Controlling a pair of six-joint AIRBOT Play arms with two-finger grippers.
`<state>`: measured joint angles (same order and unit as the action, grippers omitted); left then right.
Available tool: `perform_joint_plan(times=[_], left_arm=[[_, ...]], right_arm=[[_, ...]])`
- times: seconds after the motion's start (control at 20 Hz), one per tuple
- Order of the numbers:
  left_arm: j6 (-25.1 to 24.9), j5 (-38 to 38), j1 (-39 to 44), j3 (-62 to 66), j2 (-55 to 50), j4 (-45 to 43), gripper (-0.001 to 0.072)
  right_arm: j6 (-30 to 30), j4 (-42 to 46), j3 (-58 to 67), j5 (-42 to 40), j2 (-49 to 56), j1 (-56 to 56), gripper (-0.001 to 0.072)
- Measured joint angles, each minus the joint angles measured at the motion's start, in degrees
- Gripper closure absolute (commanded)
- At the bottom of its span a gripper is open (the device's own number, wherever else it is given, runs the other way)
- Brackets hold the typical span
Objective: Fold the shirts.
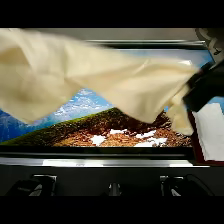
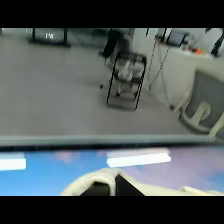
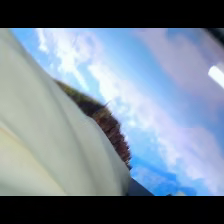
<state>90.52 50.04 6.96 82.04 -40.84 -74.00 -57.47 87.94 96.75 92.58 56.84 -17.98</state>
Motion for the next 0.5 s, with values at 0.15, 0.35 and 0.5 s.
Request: perform_joint_plan(times=[0.15, 0.35, 0.5], left_arm=[[1.2, 4.3, 0.1, -11.8, -0.2, -2.3, 0.0677], [2.0, 1.9, 0.2, -27.9, -1.9, -3.2, 0.0677], [3.4, -2.1, 0.2, -34.2, -5.4, -3.4, 0.0677]], right_arm=[[3.1, -9.6, -14.2, -0.4, 4.2, 0.0, 0.069], [5.5, -16.2, -27.2, -11.7, 13.0, 0.0, 0.069], [6.1, -18.2, -29.7, -20.5, 21.8, 0.0, 0.0667]])
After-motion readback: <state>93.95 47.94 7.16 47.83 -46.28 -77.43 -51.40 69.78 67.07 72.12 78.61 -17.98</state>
